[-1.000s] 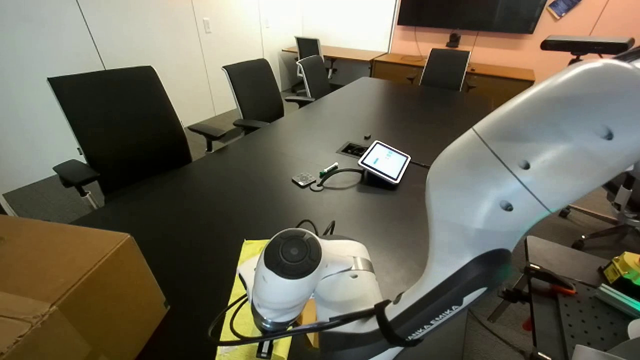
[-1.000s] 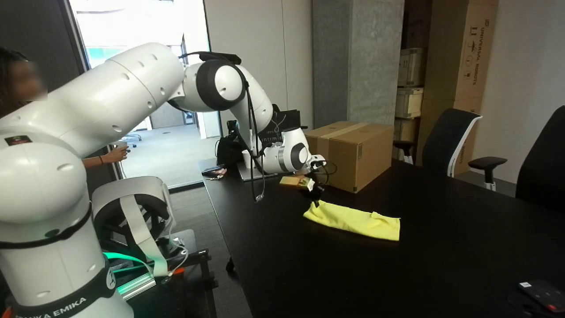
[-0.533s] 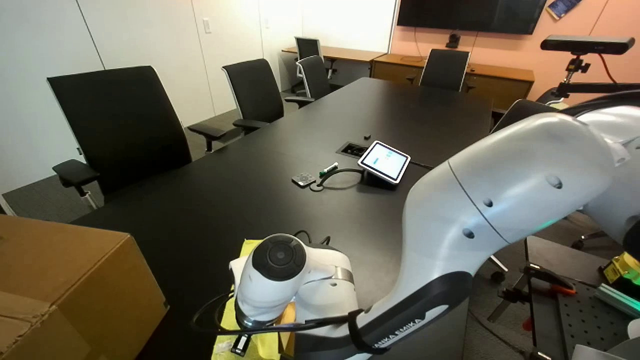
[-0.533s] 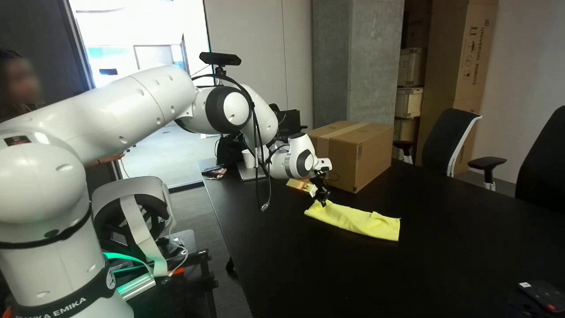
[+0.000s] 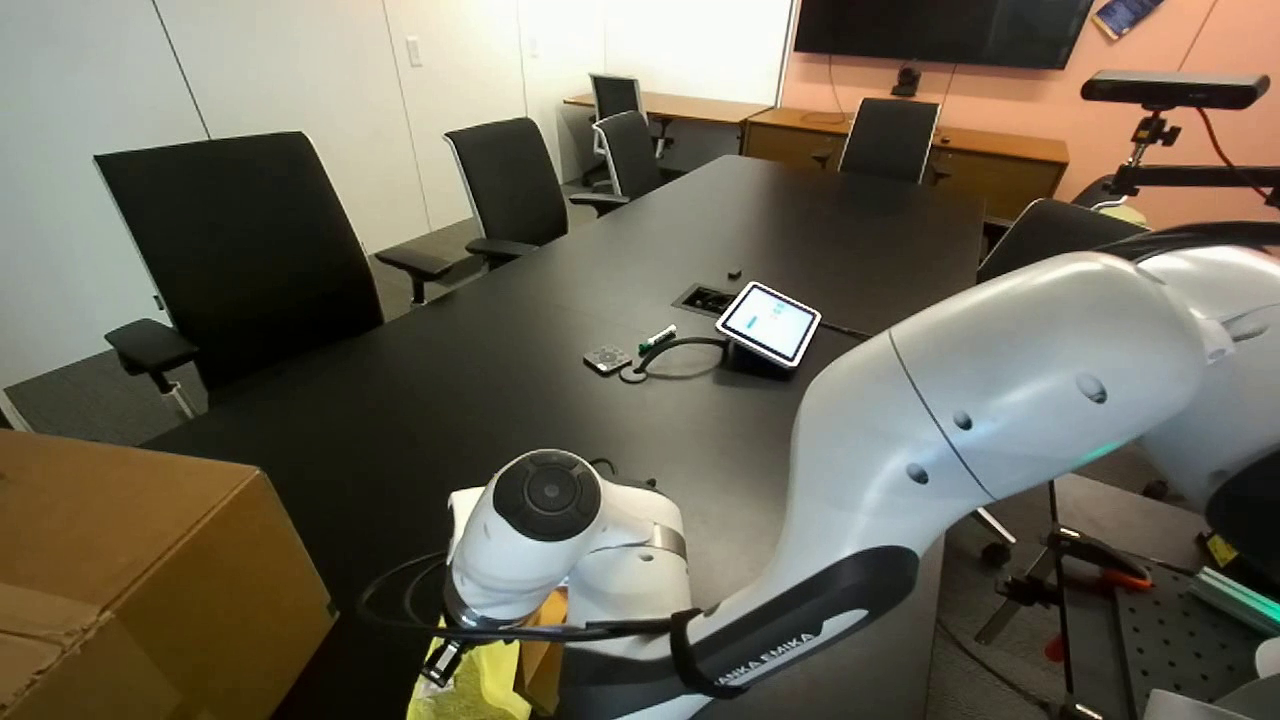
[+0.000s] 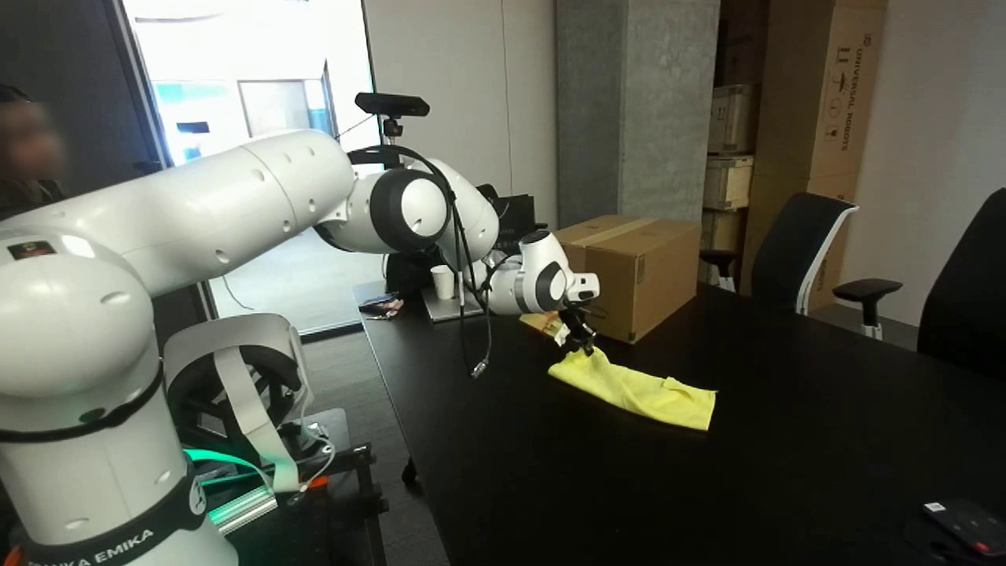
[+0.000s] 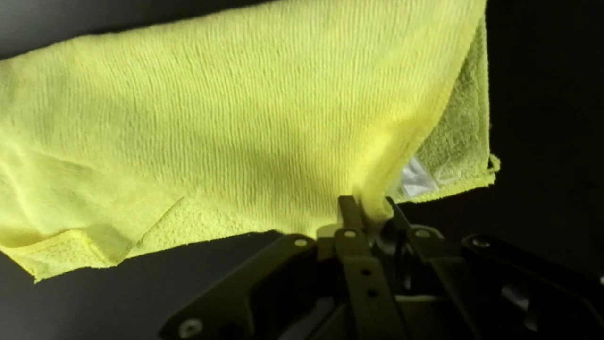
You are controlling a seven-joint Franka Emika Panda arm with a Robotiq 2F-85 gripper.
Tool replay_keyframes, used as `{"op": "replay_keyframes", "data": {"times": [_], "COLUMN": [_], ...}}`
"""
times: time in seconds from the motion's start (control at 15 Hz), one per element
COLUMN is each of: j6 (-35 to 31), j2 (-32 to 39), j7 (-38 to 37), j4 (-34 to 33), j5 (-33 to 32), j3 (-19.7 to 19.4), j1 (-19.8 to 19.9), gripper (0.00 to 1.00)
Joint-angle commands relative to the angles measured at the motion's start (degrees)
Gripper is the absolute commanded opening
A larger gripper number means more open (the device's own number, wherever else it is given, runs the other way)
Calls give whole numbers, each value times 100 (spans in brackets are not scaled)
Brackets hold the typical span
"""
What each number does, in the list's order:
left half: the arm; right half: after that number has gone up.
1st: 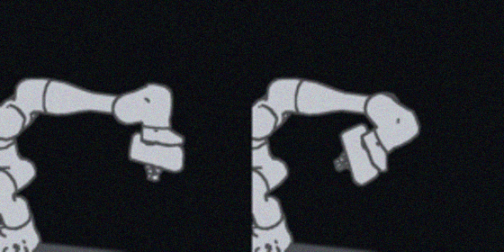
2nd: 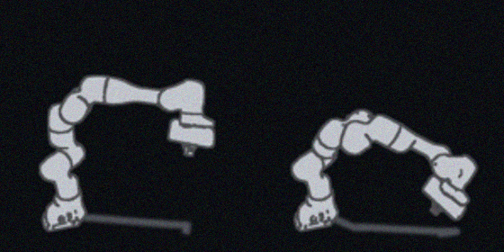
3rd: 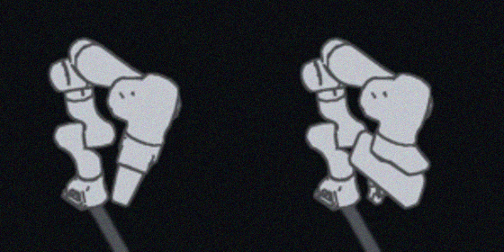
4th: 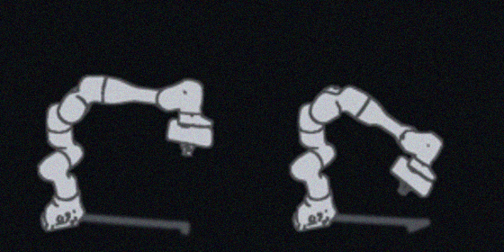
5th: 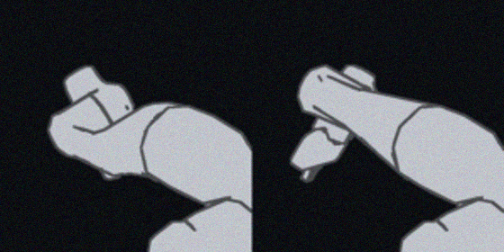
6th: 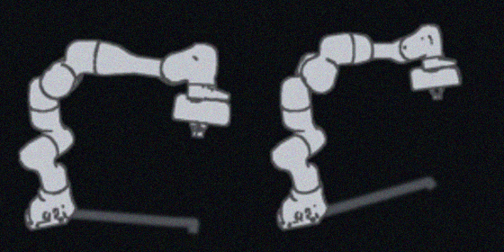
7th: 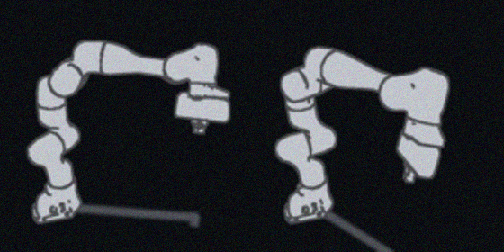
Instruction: Fold the cloth in half
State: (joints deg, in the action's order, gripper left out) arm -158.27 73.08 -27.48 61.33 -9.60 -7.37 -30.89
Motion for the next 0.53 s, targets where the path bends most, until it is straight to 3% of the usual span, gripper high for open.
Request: {"op": "replay_keyframes", "data": {"times": [0.0,0.27,0.47], "j6": [-47,77,550], "j2": [222,-34,-720], "j7": [-232,-304,84], "j4": [-591,-440,383], "j5": [224,82,-6], "j3": [-98,-66,8], "j1": [-59,-3,94], "gripper": [50,79,100]}}
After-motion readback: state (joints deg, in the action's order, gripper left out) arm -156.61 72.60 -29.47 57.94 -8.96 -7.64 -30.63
